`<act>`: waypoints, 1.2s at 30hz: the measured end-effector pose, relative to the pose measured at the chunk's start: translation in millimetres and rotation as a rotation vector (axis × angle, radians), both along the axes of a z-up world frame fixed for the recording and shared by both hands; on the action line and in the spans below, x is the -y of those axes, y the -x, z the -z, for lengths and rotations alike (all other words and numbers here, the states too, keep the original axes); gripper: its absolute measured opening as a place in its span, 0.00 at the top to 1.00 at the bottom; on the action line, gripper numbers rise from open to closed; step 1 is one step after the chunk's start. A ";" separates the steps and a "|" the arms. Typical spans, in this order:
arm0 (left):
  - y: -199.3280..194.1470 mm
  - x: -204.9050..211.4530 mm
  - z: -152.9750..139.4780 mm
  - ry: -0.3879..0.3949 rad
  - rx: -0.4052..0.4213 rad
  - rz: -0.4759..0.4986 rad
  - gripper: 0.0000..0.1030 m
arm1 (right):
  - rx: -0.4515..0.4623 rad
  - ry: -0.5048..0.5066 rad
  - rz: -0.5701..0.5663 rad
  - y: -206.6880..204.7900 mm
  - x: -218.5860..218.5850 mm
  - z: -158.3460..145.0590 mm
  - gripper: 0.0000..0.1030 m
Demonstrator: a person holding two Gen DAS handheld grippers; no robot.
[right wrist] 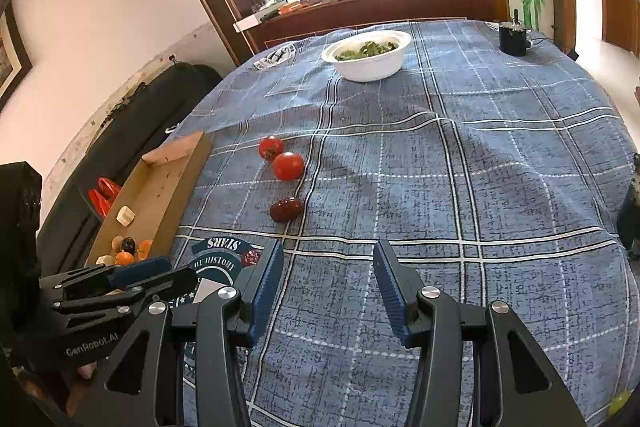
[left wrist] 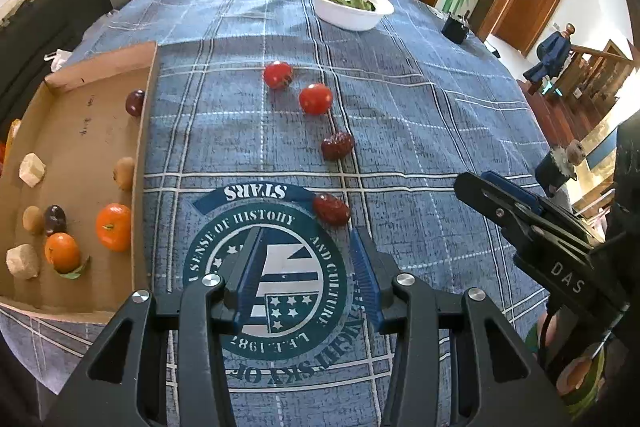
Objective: Organize fruits
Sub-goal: 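Grasp a wrinkled red date with the left tool while the right tool grasps a red tomato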
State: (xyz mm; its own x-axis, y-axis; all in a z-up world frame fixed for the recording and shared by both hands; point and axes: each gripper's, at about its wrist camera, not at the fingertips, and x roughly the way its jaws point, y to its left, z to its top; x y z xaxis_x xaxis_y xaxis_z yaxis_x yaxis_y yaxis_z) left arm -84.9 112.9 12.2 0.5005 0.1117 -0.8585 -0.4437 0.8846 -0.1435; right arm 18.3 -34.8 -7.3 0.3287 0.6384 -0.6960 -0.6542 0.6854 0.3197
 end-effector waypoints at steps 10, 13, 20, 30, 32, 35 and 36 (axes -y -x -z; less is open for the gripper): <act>-3.4 0.0 8.9 0.020 -0.010 0.020 0.60 | -0.007 0.016 -0.022 -1.7 -11.7 5.3 0.53; -5.7 -1.3 13.0 0.041 -0.008 0.037 0.60 | -0.012 0.018 -0.026 -3.1 -14.4 7.0 0.53; -18.2 -5.2 23.6 0.085 -0.011 0.068 0.60 | -0.028 0.019 -0.048 -9.1 -23.6 11.8 0.53; -44.0 -4.4 41.8 0.100 -0.029 0.096 0.60 | -0.043 0.031 -0.044 -24.6 -31.2 16.0 0.53; -45.7 -2.7 46.4 0.097 -0.034 0.105 0.62 | -0.046 0.032 -0.043 -28.8 -34.0 16.9 0.53; -43.5 -2.4 47.5 0.076 -0.009 0.110 0.76 | -0.053 0.030 -0.052 -36.9 -43.9 18.9 0.52; -41.9 -4.3 47.4 0.081 -0.001 0.106 0.77 | -0.056 0.021 -0.059 -40.6 -50.1 19.3 0.52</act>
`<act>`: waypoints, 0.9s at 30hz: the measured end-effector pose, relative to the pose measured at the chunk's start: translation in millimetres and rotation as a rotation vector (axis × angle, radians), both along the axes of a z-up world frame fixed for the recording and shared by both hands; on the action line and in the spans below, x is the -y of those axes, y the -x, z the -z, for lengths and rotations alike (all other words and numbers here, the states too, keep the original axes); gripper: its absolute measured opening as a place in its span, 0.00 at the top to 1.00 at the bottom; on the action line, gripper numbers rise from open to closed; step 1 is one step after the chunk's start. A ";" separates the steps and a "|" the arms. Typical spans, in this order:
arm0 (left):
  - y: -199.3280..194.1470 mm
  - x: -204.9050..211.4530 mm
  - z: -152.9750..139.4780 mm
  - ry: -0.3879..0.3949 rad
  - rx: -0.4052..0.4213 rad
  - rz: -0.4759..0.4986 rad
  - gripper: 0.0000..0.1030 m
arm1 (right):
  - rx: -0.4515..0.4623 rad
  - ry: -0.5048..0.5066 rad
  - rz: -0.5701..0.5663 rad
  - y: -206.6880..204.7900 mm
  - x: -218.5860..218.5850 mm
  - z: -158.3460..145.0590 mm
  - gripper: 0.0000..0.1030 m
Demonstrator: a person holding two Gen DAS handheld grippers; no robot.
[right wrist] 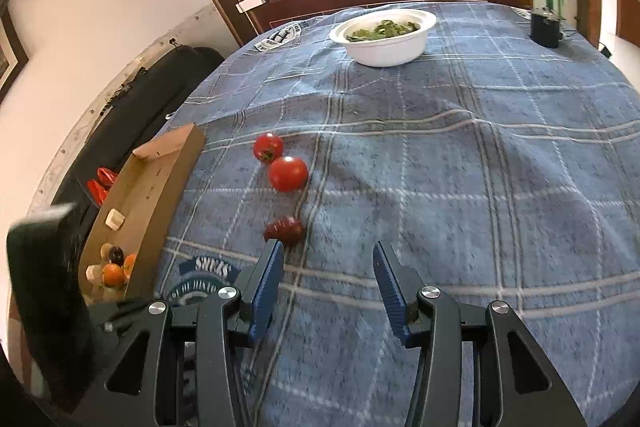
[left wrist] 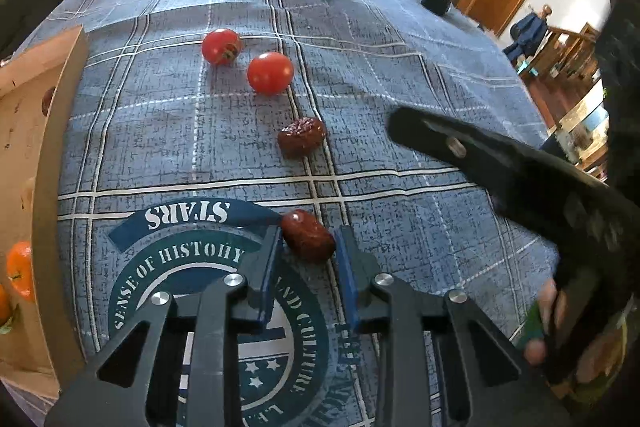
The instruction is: Organize fruits
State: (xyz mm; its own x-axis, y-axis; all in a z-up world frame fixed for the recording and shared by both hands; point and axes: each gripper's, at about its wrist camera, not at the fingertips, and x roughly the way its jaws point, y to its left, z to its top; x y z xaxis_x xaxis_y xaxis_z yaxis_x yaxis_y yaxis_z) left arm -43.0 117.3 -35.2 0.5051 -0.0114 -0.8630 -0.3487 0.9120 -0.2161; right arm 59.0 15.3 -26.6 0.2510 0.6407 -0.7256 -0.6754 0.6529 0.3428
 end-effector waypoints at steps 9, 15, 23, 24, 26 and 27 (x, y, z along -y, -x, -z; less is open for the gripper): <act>20.2 -32.1 -6.7 0.004 0.010 -0.093 0.77 | 0.016 0.050 -0.091 -19.8 -80.3 12.4 0.52; 28.1 -44.8 -10.8 0.005 0.021 -0.125 0.76 | 0.019 0.111 -0.119 -26.1 -114.6 28.0 0.53; 30.8 -51.8 -17.0 -0.011 0.030 -0.145 0.76 | 0.040 0.116 -0.099 -24.7 -109.9 27.2 0.64; 30.5 -51.4 -18.8 -0.021 0.028 -0.150 0.76 | 0.043 0.108 -0.094 -23.1 -106.5 24.2 0.64; 31.5 -49.7 -23.7 -0.039 0.033 -0.156 0.76 | 0.035 0.079 -0.088 -18.8 -98.2 17.0 0.64; 31.2 -48.8 -26.3 -0.047 0.035 -0.157 0.76 | 0.035 0.063 -0.086 -15.3 -93.5 12.9 0.64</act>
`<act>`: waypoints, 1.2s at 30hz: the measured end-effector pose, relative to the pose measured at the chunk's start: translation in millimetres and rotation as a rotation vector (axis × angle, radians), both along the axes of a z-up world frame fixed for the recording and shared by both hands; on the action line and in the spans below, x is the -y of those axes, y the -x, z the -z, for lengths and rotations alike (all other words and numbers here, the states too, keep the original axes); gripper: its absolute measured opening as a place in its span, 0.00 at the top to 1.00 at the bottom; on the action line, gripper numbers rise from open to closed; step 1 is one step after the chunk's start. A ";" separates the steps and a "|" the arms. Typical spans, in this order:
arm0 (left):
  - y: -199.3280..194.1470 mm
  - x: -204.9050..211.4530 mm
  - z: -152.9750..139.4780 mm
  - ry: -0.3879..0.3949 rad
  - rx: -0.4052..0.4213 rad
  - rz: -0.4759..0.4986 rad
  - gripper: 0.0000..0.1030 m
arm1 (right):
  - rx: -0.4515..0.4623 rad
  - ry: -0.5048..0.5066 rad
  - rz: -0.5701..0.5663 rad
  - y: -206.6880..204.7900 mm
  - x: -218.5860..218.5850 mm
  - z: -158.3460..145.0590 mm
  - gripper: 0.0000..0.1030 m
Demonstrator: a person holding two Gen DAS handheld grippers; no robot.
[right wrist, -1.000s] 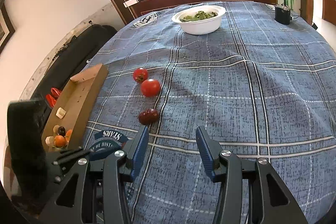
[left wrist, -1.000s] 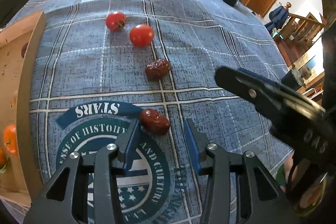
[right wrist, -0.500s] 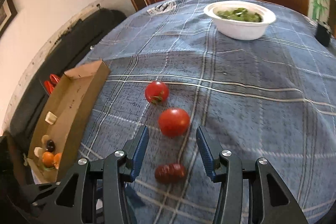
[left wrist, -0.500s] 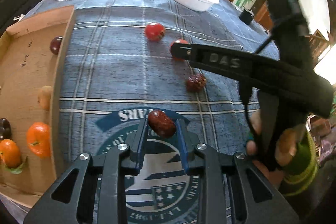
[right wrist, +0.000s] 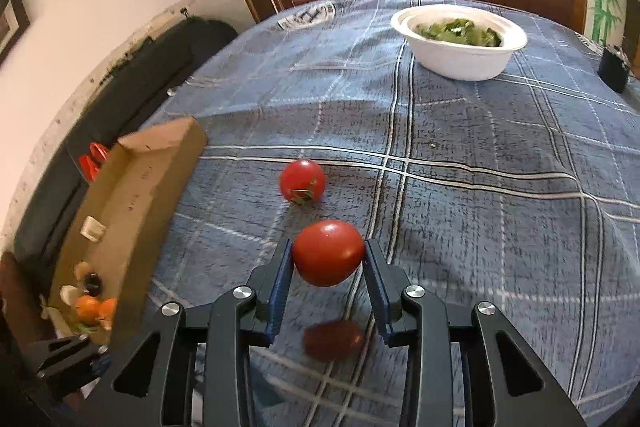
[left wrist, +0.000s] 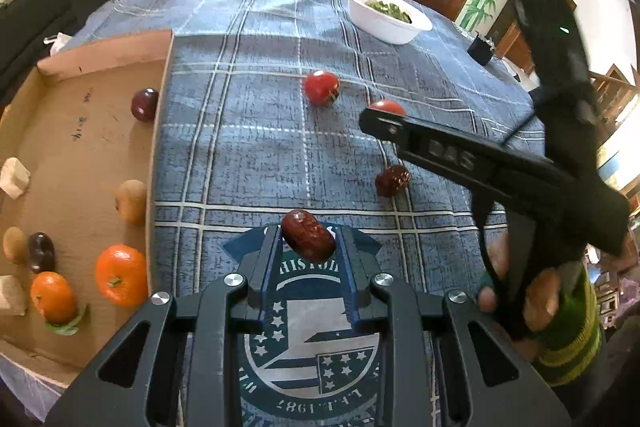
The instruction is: Organize fruits
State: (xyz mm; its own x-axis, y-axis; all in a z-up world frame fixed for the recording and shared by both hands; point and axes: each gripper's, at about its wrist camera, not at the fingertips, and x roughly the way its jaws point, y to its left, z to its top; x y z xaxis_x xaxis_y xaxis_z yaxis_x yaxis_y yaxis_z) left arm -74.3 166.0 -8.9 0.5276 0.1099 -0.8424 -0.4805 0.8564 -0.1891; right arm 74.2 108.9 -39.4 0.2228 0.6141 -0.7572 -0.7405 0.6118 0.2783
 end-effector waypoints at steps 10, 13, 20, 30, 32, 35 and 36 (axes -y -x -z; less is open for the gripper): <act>9.2 11.2 -27.3 -0.111 0.023 -0.020 0.76 | 0.001 -0.084 0.001 23.9 32.8 -33.9 0.65; 13.0 10.4 -32.5 -0.127 0.026 -0.030 0.76 | 0.008 -0.089 0.001 28.6 35.9 -39.3 0.65; 22.0 3.4 -42.5 -0.163 0.035 -0.067 0.76 | 0.025 -0.094 -0.017 40.8 35.3 -48.3 0.65; 34.6 -10.1 -46.4 -0.176 0.044 -0.106 0.76 | 0.046 -0.085 -0.050 57.6 28.0 -53.2 0.65; 37.4 -12.9 -46.6 -0.182 0.043 -0.115 0.76 | 0.045 -0.083 -0.057 60.9 24.9 -53.0 0.65; 41.1 -16.8 -47.3 -0.189 0.044 -0.127 0.76 | 0.048 -0.080 -0.069 66.3 20.7 -53.7 0.65; 42.0 -17.8 -47.5 -0.190 0.044 -0.130 0.76 | 0.049 -0.080 -0.073 68.3 19.5 -54.2 0.65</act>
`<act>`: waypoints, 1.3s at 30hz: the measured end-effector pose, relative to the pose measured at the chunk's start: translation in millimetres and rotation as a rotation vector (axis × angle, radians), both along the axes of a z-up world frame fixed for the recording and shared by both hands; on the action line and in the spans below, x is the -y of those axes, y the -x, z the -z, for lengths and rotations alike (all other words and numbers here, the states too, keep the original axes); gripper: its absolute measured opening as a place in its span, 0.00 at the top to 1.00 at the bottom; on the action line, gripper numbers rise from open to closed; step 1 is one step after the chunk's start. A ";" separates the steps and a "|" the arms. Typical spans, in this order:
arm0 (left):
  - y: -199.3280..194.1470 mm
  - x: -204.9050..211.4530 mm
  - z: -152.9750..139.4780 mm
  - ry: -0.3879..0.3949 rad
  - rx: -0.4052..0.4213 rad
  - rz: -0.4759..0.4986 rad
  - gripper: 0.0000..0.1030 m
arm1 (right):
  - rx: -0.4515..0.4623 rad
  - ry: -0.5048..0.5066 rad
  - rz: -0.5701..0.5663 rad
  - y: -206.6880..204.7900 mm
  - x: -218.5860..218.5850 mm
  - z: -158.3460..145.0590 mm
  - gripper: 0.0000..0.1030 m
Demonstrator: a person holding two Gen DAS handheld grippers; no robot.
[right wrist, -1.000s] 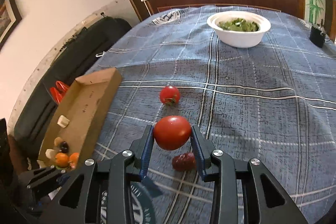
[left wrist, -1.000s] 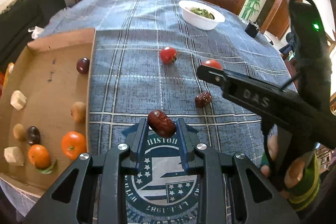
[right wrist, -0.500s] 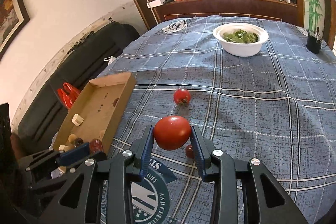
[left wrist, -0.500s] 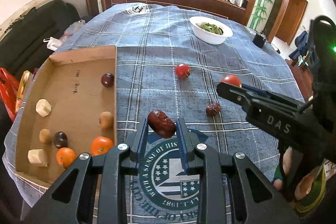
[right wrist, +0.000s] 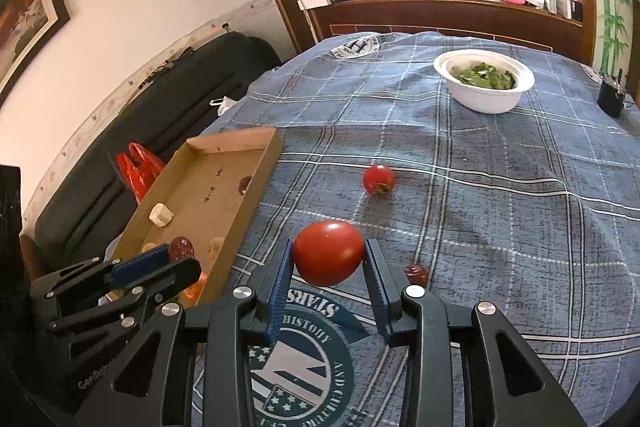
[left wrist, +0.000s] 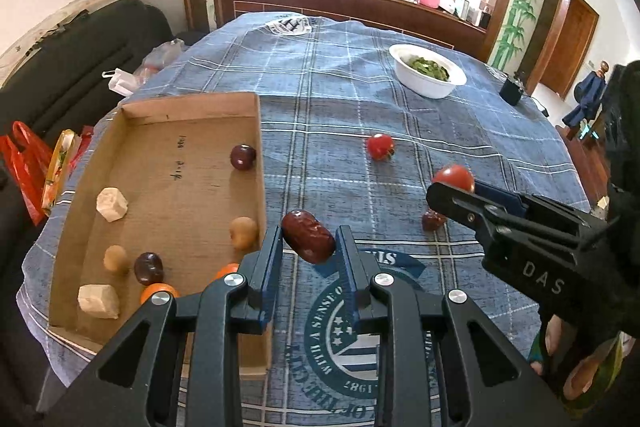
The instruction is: Organize fruits
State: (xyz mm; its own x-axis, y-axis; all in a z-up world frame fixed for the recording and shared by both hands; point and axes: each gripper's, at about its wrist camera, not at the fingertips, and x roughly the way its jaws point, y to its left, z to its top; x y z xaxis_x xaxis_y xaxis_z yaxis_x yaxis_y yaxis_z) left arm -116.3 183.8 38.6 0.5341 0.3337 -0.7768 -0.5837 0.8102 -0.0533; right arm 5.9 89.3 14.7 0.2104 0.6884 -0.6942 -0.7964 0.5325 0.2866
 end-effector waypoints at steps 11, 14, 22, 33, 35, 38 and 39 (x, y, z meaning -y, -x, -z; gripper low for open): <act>7.5 -9.2 1.5 -0.003 -0.004 -0.026 0.76 | 0.014 0.006 -0.031 15.2 -12.6 -3.8 0.65; 9.6 -10.5 1.6 -0.002 -0.003 -0.030 0.76 | 0.015 0.011 -0.036 17.5 -15.3 -2.6 0.65; 12.3 -15.8 5.3 0.007 -0.009 -0.039 0.76 | 0.014 0.016 -0.046 21.3 -19.4 -0.7 0.65; 22.5 -36.4 9.1 0.034 -0.008 -0.074 0.76 | 0.004 0.018 -0.048 20.8 -21.9 3.0 0.65; 27.8 -44.4 9.5 0.041 -0.005 -0.095 0.76 | 0.001 0.016 -0.050 20.6 -22.9 3.2 0.65; 35.3 -57.5 10.2 0.046 -0.005 -0.126 0.76 | -0.002 0.013 -0.056 21.6 -25.9 3.9 0.65; 37.9 -62.1 10.2 0.050 -0.003 -0.136 0.76 | -0.005 0.012 -0.059 22.0 -27.6 4.2 0.65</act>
